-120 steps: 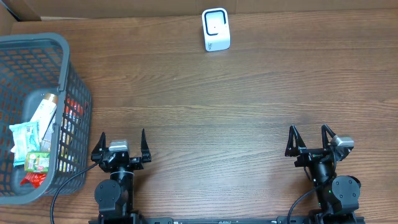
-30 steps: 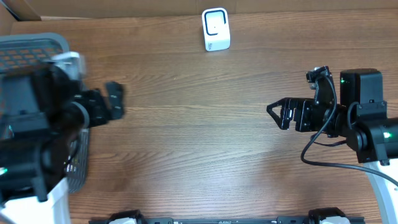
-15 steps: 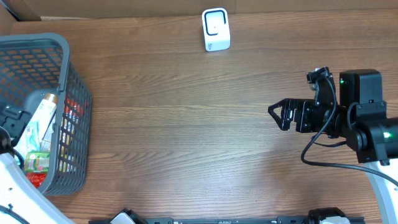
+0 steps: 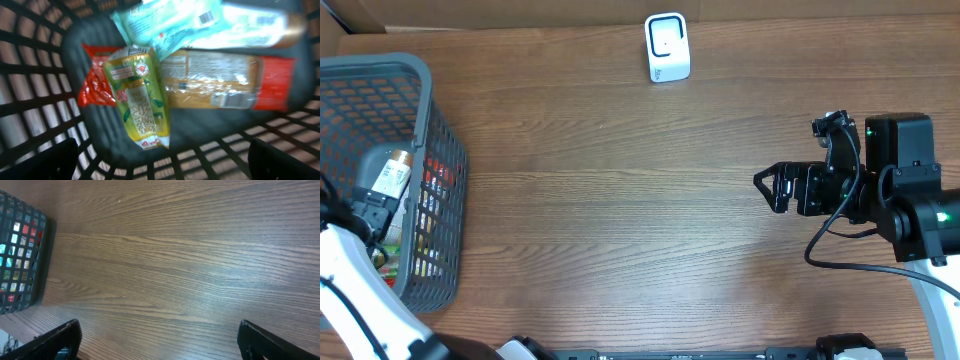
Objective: Scan the item barcode
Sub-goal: 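Grasp the green-yellow drink pouch in the basket with the left gripper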
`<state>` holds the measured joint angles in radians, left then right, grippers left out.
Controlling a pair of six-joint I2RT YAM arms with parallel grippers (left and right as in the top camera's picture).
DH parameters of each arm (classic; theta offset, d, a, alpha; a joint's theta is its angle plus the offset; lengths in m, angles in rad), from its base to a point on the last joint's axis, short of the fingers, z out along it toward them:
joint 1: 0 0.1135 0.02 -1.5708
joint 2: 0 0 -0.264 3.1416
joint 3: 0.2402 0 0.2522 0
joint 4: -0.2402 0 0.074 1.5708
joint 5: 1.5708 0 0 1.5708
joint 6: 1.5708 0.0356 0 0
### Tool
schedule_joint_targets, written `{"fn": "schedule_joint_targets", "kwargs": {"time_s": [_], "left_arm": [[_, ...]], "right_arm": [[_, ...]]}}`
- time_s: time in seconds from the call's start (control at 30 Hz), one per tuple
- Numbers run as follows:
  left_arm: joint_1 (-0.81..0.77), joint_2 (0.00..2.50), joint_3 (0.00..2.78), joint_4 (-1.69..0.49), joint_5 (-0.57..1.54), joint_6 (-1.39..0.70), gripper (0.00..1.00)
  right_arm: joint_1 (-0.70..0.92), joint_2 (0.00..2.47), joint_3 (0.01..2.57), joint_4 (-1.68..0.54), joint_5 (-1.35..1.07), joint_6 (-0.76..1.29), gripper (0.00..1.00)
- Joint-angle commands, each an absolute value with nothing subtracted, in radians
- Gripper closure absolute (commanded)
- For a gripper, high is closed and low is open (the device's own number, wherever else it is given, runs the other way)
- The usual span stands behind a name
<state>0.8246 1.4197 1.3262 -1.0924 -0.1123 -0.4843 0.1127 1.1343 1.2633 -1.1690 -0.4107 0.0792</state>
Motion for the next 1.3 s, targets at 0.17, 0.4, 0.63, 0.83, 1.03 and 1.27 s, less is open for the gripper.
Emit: {"fn": "schedule_joint_targets", "kwargs": {"time_s": [0.17, 0.4, 0.63, 0.83, 1.03, 1.27], "left_arm": [[0.826, 1.589, 1.261, -1.033, -0.115, -0.514, 0.09], [0.826, 1.681, 1.205, -0.997, -0.163, -0.555, 0.12], [0.826, 1.687, 1.112, -0.918, -0.168, -0.554, 0.27], [0.825, 1.684, 1.131, -0.925, -0.163, -0.554, 0.96], [0.824, 1.647, 1.261, -1.024, -0.148, -0.554, 0.96], [0.824, 1.536, 1.614, -1.221, -0.118, -0.553, 0.96]], "right_arm": [[0.118, 1.128, 1.282, -1.171, -0.401, 0.069, 0.0], [0.118, 1.128, 1.282, -1.177, -0.4, 0.069, 0.0], [0.118, 1.128, 1.282, -1.187, -0.388, 0.07, 0.0], [0.118, 1.128, 1.282, -1.188, -0.382, 0.07, 0.0], [0.118, 1.128, 1.282, -1.188, -0.382, 0.07, 0.0], [0.118, 1.128, 1.282, -1.188, -0.382, 0.07, 0.0]]}}
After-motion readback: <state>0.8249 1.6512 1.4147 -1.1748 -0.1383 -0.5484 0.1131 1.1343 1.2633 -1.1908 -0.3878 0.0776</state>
